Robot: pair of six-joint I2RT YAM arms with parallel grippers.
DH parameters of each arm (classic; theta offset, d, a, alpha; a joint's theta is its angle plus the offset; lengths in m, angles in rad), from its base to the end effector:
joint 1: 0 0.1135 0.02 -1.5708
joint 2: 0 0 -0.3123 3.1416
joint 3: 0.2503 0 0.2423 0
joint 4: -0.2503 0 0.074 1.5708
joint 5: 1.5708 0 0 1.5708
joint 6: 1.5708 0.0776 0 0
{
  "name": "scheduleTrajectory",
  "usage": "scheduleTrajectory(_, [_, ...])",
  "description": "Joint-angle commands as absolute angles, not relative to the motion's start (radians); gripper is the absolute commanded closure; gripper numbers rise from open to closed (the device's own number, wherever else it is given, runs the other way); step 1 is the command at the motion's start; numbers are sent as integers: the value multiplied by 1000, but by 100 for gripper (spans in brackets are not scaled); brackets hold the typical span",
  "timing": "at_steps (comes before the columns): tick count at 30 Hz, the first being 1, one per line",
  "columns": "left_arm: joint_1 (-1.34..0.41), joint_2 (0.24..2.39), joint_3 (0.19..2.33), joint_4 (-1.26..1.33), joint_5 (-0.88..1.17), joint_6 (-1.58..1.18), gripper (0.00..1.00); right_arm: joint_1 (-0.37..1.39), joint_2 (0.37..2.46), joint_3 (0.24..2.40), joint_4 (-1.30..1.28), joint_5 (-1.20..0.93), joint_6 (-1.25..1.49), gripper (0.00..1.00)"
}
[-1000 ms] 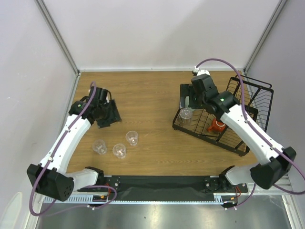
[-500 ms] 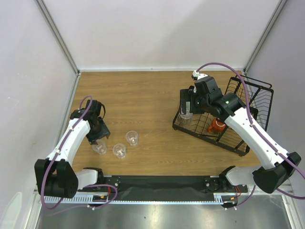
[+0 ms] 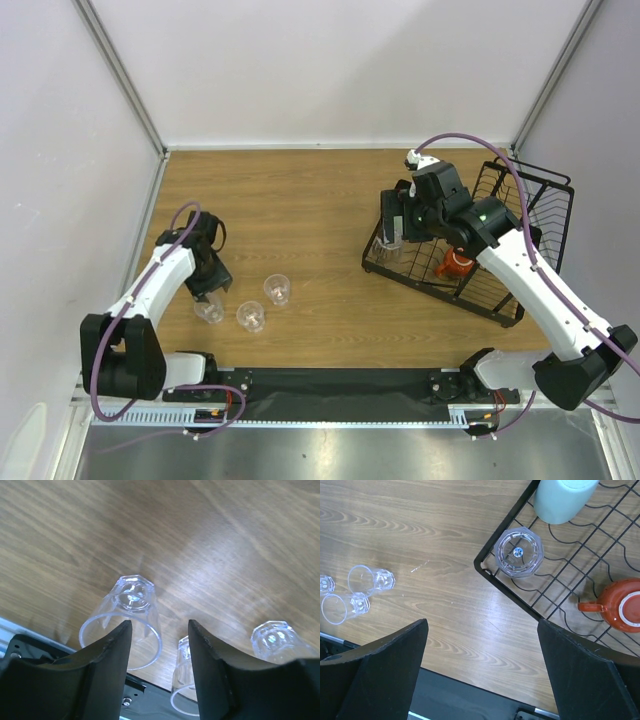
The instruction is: Load the cups into the dish rack
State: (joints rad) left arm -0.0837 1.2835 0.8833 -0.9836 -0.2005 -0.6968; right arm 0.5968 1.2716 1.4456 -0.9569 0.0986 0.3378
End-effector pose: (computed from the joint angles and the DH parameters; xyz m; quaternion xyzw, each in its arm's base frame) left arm 0.1996 -0.0012 0.2294 -0.3078 0.9416 0.0568 0.1238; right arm 0.2160 0.1375 0.4050 -0.1003 0.9170 0.1321 0.3628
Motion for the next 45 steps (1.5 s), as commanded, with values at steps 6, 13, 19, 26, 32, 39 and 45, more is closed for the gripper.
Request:
scheduleTrajectory(6, [-78, 1284, 844, -942, -233, -724, 57, 603, 1247, 1442, -942, 61, 344, 2])
scheduleTrajectory(13, [-78, 1230, 798, -900, -189, -736, 99, 603, 1250, 1433, -933, 66, 354, 3])
scheduleTrajectory(19, [-80, 1189, 962, -891, -49, -716, 100, 603, 1235, 1431, -927, 55, 367, 2])
scheduleTrajectory(26, [-81, 1070, 1108, -651, 292, -780, 100, 577, 1218, 1436, -925, 9, 382, 2])
scheduleTrajectory(32, [-167, 1034, 1042, -25, 557, -1032, 99, 548, 1196, 1537, -940, -17, 385, 3])
scheduleTrajectory(39, [-432, 1238, 1258, 392, 735, -1146, 100, 494, 1166, 1646, -884, -193, 420, 1])
scheduleTrajectory(45, [-584, 1359, 1374, 603, 788, -1175, 100, 414, 1056, 1629, -747, -376, 483, 0])
